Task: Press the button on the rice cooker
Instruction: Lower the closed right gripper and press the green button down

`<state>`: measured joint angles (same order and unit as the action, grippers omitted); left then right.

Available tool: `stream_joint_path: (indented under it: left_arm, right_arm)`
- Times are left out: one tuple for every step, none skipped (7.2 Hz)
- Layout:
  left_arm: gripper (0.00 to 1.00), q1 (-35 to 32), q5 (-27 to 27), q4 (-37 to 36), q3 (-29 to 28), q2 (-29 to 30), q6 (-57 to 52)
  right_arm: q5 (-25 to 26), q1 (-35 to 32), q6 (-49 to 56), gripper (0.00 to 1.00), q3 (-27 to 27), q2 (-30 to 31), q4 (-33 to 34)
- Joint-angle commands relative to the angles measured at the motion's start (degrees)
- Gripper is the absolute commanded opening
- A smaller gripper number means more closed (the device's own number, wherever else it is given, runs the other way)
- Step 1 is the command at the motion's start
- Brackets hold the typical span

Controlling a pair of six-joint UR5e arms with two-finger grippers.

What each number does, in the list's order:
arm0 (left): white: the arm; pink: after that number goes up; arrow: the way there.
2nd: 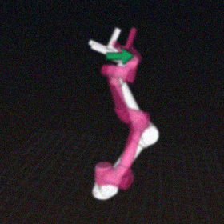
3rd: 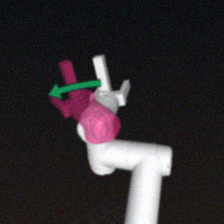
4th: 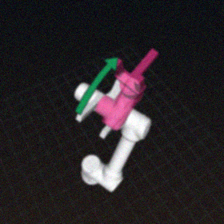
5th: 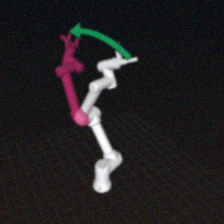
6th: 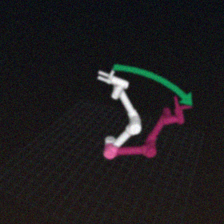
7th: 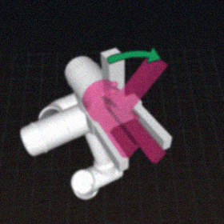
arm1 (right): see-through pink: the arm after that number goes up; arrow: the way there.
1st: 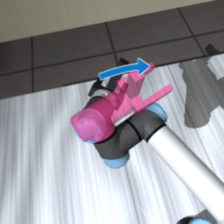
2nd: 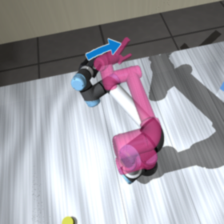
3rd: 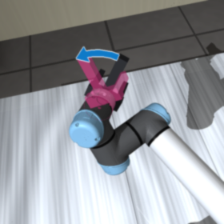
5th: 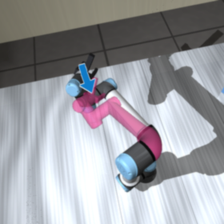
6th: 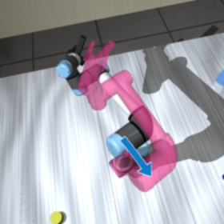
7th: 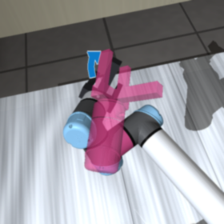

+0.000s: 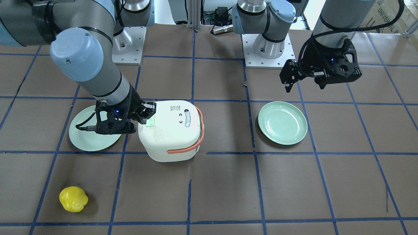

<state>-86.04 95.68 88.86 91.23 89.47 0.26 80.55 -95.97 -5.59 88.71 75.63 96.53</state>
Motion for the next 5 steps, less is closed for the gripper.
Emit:
stream_joint_path:
  left_arm:
    - [1.00, 0.0, 0.0, 0.0, 0.0, 0.0, 0.0]
    - [1.00, 0.0, 0.0, 0.0, 0.0, 0.0, 0.0]
    - [1.00, 0.0, 0.0, 0.0, 0.0, 0.0, 0.0]
    - [1.00, 0.0, -0.1, 0.0, 0.0, 0.0, 0.0]
    - [1.00, 0.0, 0.0, 0.0, 0.0, 0.0, 0.0]
  right_arm:
    - [-0.1, 0.0, 0.0, 0.16, 0.8, -0.1, 0.4]
    - [-0.1, -0.1, 0.0, 0.16, 0.9, -0.1, 0.4]
    - [-0.1, -0.4, 0.0, 0.16, 0.9, -0.1, 0.4]
    - [-0.1, -1.2, -0.1, 0.16, 0.8, -0.4, 0.5]
    - [-0.1, -1.4, -0.1, 0.16, 0.8, -0.8, 1.2]
